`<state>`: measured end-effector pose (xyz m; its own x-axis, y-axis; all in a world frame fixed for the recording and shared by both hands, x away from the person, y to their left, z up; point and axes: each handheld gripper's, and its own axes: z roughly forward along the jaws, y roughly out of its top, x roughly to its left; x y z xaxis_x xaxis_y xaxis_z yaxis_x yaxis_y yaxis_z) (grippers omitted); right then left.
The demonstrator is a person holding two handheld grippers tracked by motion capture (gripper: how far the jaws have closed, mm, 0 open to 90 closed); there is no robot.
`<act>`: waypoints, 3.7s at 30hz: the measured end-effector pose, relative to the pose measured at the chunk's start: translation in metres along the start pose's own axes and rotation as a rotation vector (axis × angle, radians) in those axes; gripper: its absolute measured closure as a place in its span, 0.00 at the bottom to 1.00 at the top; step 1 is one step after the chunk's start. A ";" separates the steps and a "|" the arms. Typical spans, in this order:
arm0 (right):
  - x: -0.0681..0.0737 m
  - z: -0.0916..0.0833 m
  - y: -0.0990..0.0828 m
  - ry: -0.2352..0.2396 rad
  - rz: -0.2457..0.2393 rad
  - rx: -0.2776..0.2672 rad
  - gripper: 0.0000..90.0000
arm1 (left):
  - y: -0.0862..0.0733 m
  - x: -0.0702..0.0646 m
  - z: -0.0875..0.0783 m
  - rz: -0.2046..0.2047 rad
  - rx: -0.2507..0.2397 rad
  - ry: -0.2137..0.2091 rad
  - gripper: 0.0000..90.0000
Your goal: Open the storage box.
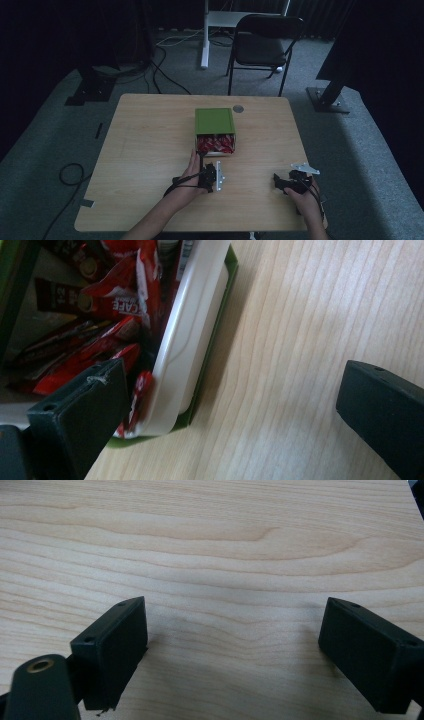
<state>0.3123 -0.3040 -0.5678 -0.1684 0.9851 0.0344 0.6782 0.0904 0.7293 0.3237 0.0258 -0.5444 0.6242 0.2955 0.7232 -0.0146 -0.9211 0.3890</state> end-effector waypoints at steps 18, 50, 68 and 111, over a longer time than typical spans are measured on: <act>-0.002 0.000 0.000 0.002 0.011 -0.003 0.13 | 0.012 0.002 0.008 0.148 0.023 0.102 0.22; -0.001 0.001 0.000 -0.015 0.005 0.001 0.13 | 0.016 -0.005 0.030 0.224 0.063 0.258 0.78; 0.000 0.001 0.000 -0.021 0.001 0.002 0.14 | 0.018 -0.005 0.026 0.272 0.072 0.236 0.80; 0.000 0.001 0.000 -0.022 0.000 0.003 0.14 | 0.014 -0.035 -0.014 0.304 0.028 0.221 0.81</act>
<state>0.3131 -0.3040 -0.5680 -0.1525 0.9881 0.0196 0.6801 0.0905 0.7275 0.2906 0.0056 -0.5565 0.4107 0.0519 0.9103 -0.1497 -0.9810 0.1235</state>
